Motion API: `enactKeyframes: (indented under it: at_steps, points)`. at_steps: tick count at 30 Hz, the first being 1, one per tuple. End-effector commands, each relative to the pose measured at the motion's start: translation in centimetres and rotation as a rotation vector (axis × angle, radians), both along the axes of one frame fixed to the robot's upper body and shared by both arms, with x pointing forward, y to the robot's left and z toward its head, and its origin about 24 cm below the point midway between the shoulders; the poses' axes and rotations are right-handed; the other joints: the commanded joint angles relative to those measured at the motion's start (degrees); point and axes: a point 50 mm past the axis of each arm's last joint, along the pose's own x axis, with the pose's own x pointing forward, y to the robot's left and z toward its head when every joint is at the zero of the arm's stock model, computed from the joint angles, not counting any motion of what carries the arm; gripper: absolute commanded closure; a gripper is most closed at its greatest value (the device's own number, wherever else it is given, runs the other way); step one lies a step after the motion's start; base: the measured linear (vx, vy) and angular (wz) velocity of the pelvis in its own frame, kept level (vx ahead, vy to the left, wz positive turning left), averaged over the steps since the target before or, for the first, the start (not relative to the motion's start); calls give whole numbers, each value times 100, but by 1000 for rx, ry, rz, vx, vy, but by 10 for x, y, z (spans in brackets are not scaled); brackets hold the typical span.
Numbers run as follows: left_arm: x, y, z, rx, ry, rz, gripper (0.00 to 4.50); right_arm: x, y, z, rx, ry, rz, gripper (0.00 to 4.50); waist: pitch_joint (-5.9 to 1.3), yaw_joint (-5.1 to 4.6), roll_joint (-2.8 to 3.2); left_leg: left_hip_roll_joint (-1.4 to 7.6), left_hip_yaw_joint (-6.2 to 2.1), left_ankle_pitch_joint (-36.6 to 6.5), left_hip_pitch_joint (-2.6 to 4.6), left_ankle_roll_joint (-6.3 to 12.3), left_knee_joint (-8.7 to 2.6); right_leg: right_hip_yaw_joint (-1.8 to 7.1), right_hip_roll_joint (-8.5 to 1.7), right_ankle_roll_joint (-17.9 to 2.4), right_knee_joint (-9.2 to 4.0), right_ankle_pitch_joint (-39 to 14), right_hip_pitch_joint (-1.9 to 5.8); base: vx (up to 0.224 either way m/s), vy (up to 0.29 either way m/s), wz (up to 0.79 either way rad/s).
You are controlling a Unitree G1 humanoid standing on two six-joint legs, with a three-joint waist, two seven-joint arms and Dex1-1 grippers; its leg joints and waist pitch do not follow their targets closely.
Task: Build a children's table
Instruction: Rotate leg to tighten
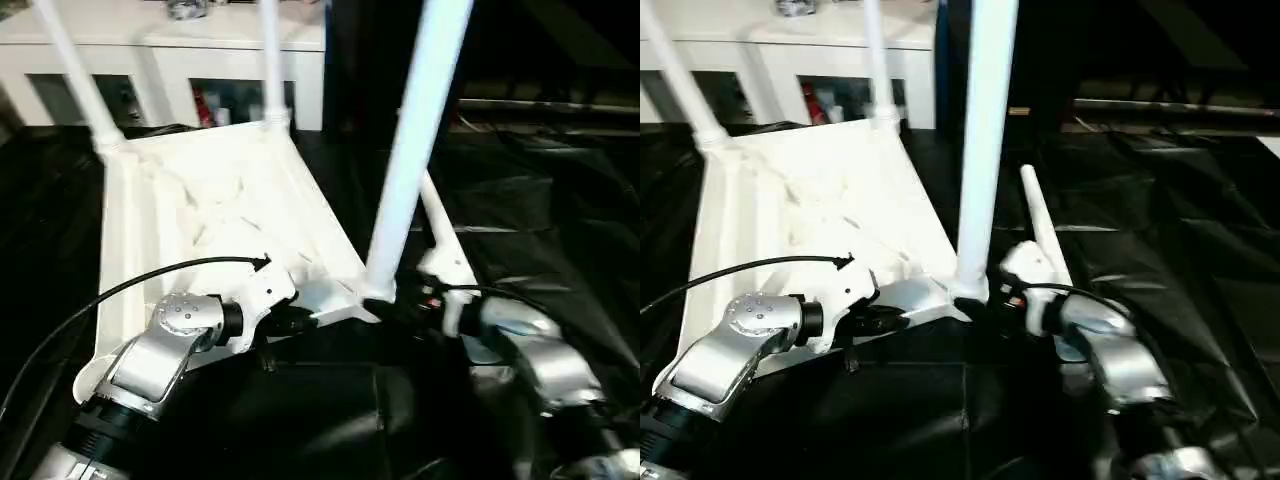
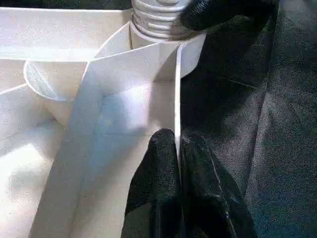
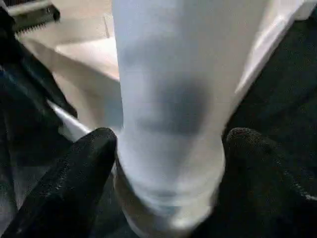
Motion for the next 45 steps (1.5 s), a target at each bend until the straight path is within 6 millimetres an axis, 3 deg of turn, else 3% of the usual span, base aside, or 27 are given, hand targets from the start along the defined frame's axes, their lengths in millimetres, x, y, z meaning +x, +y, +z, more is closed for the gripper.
enactKeyframes:
  at_steps: [1,4,10,13,14,22,25,28,30,33,34,36,38,40,45]
  points:
    - [0,-9,15,-72,-62,-57,450,2,0,7,9,-16,11,54,-349,7,-47,322,-108,-1522,77,152,-457,317,-367,-991,-442,-1958,239,0,0,0]
    - [0,-8,15,-72,-60,-61,450,0,0,8,3,-10,29,69,-358,17,-56,307,-88,-1330,61,221,-434,321,-371,-1083,-411,-1666,259,0,0,0]
    - [-1,-7,15,-65,-52,-67,450,-1,1,5,10,-2,45,131,-356,31,-47,308,-89,-1321,61,214,-431,315,-370,-1063,-418,-1771,261,0,0,0]
    - [0,-6,15,-63,-49,-68,450,-2,1,4,12,-2,44,139,-356,36,-40,308,-92,-1379,68,182,-435,316,-369,-1044,-421,-1837,259,0,0,0]
    - [0,-6,15,-63,-49,-68,450,-2,1,4,12,-2,44,163,-358,37,-41,311,-95,-1367,69,176,-436,314,-370,-1044,-419,-1812,261,0,0,0]
    - [0,-5,14,-57,-42,-67,450,-4,1,-3,9,16,33,180,-369,39,-34,307,-90,-1283,66,199,-423,314,-366,-1108,-398,-1614,270,0,0,0]
    - [2,-5,12,-52,-44,-41,450,-1,0,-12,13,53,-43,181,-368,35,-36,302,-89,-1290,66,197,-423,313,-366,-1110,-400,-1642,269,0,0,0]
    - [12,-13,9,-36,-68,52,450,11,-3,-27,56,107,-301,181,-348,-8,-34,298,-104,-1454,67,81,-447,306,-374,-1066,-431,-1946,256,0,0,0]
    - [21,-21,7,-30,-77,139,450,18,-4,-38,72,153,-489,182,-327,-66,-10,281,-139,-1839,100,-108,-457,275,-389,-912,-492,-2518,251,0,0,0]
    - [33,-34,5,-31,-97,249,450,26,0,-49,93,212,-689,183,-291,-97,-2,270,-139,-2115,152,-166,-461,275,-399,-748,-582,-3008,177,0,0,0]
    - [36,-37,5,-35,-101,281,450,28,1,-51,90,225,-727,185,-313,-96,-6,258,-153,-2178,167,-210,-442,246,-415,-653,-604,-3216,197,0,0,0]
    - [50,-50,3,-42,-130,449,450,36,10,-56,50,242,-866,186,-314,-96,-8,254,-151,-2163,154,-201,-450,243,-394,-594,-624,-3107,178,0,0,0]
    - [53,-53,3,-36,-138,478,450,38,12,-56,41,243,-891,186,-327,-85,-7,246,-145,-2310,210,-202,-428,223,-396,-572,-643,-3167,147,0,0,0]
    - [55,-55,3,-30,-147,491,450,40,14,-56,30,242,-914,186,-328,-75,-5,253,-156,-2281,154,-160,-453,219,-397,-522,-642,-3051,182,0,0,0]
    - [44,-67,6,-19,-184,307,450,51,29,-43,19,163,-853,186,-351,-68,-10,268,-154,-2182,117,-103,-476,248,-414,-609,-584,-2691,196,0,0,0]
